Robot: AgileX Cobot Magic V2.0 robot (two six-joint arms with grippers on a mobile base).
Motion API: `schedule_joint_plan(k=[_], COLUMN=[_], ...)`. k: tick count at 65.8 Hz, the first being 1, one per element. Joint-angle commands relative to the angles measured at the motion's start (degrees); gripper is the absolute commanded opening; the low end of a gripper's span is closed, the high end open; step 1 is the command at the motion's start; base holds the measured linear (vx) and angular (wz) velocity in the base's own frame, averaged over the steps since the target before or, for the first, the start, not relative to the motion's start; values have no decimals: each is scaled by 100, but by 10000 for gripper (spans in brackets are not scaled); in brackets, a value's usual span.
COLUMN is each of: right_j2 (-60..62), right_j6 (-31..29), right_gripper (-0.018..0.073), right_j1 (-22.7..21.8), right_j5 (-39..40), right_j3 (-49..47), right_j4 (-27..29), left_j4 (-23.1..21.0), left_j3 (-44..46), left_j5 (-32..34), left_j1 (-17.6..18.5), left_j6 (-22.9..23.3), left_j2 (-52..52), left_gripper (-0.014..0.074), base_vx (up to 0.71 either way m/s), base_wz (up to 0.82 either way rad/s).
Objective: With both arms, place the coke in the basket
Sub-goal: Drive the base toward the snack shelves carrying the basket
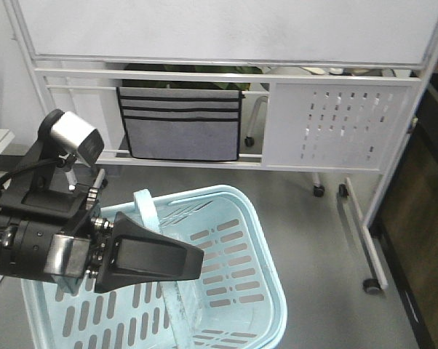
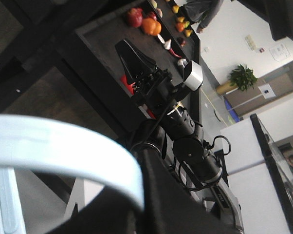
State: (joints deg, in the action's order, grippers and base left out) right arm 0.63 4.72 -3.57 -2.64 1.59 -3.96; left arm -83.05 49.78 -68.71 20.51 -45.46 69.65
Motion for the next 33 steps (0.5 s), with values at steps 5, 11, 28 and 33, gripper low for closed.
schedule_joint_plan(k=[5, 11, 28, 33], right_j2=[73, 73, 73, 73], right_j6=[-42, -42, -42, -42], right_gripper=[-2, -2, -2, -2], right_j1=[-32, -32, -32, -32], right_j5=[420, 420, 420, 420], right_j3=[45, 45, 45, 45], right_j4=[-55, -55, -55, -55], left_j4=[-520, -520, -520, -520], left_j3=[141, 141, 141, 141], left_j5=[-246, -246, -246, -246], left_j1=[23, 23, 23, 23], left_j6=[-56, -56, -56, -56], left_j2=[-150, -150, -150, -150], left_gripper=[-6, -6, -6, -6], base_vx=[21, 20, 18, 15], base_wz=[25, 29, 35, 39])
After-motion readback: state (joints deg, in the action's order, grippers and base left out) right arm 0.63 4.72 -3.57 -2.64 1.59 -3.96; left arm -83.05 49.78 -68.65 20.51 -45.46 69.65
